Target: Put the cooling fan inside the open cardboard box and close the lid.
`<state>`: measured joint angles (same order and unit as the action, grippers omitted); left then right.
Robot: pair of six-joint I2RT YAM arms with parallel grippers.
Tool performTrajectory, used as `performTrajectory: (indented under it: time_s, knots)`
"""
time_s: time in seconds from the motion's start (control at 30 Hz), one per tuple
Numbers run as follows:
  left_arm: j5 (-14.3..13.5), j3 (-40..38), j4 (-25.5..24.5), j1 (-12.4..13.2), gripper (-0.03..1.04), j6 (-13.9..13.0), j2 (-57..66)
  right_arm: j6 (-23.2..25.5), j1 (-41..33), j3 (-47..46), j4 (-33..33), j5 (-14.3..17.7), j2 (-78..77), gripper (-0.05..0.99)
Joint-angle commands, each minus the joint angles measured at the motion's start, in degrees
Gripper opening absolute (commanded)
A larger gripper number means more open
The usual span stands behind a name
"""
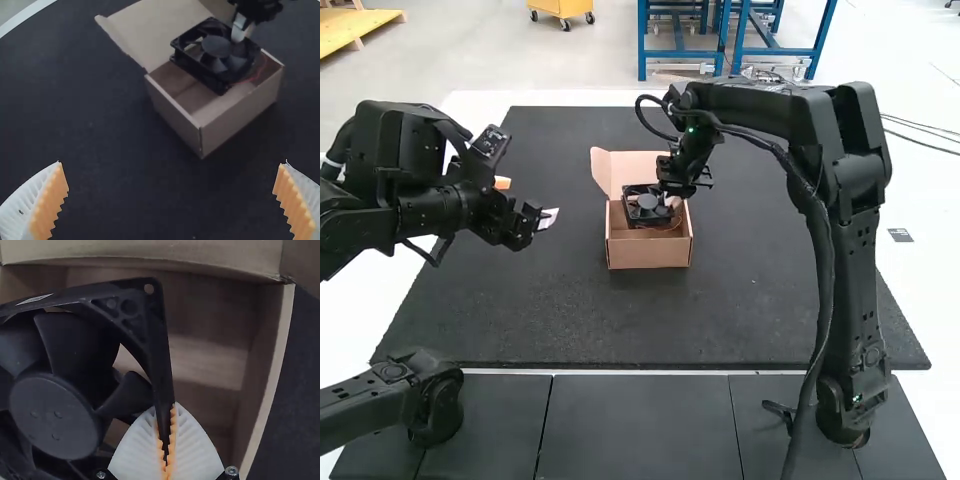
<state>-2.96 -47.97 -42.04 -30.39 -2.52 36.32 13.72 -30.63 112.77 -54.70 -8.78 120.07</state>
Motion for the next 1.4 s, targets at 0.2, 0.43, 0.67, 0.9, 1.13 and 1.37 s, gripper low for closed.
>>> performTrajectory:
  time_s: [0.2,0.43,0.67,0.9,1.13,1.37]
  knots:
    - [0.76,-0.11,0.03,-0.46,0.97,0.42,-1.07,-0.53,-0.04,1.66,1.08,0.60,2.18,-0.01]
    - [0.76,-0.02,0.29,-0.46,0.97,0.42,-1.07,-0.88,0.05,1.66,1.17,1.22,4.03,-0.01]
    - [0.76,0.06,1.35,-0.46,0.97,0.42,-0.98,-1.06,-0.04,1.75,1.96,0.87,5.52,-0.01]
    - [0.76,0.06,1.44,-0.28,0.97,0.42,-0.90,-0.88,-0.04,1.75,2.40,0.16,6.32,0.00]
    - [0.76,0.15,1.52,-0.28,0.97,0.50,-0.98,-1.67,0.05,1.75,2.84,-0.37,6.32,0.06]
    - [0.76,0.33,2.40,-0.11,0.97,0.50,-0.90,-2.90,0.13,1.84,2.67,-0.37,5.96,0.31]
